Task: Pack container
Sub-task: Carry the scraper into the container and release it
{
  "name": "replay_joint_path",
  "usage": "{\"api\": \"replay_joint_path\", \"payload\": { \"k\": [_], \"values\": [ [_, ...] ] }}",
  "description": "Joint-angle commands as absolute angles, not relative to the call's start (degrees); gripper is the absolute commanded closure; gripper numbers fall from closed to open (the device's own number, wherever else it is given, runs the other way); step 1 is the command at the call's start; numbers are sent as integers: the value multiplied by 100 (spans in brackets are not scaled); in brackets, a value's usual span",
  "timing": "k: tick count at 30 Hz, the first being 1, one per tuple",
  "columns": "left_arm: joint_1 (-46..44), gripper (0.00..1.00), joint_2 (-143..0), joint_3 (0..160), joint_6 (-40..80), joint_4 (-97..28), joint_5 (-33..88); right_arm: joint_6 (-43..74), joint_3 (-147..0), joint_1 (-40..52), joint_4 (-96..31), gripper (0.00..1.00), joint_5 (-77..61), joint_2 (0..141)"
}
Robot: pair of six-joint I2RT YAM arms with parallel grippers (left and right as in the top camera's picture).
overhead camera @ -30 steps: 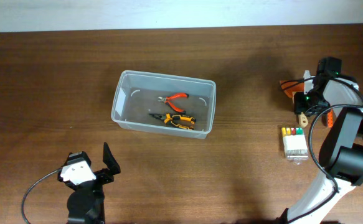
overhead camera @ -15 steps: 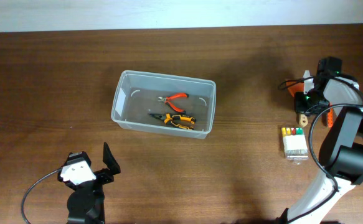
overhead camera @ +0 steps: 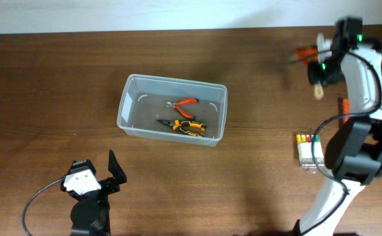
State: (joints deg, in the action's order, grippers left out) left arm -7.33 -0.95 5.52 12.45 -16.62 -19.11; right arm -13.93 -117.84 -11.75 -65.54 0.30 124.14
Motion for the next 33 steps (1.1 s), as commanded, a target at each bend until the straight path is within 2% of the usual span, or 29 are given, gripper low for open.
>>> {"api": "replay_joint_path", "payload": {
  "k": [1,8,16,21,28,33],
  "values": [
    [-751,1,-69,532,1194,-1671,-1931,-1437,-12864,-607,-6978,96,-110,12315],
    [-751,1,-69,532,1194,-1671,-1931,-1758,-14385,784,-7887,96,-108,12315],
    [-751,1,-69,532,1194,-1671,-1931,-2018,-14490,2383,-8368,96,-106,12317],
    [-751,1,-69,532,1194,-1671,-1931,-2655,-14403,3151,-8409,96,-82,12317],
    [-751,1,-69,532,1194,-1671,-1931,-2877,-13819,3597,-8228,96,-86,12317],
    [-751,1,-69,532,1194,-1671,-1931,-2980,-12805,3592,-7699,96,-86,12317]
  ]
}}
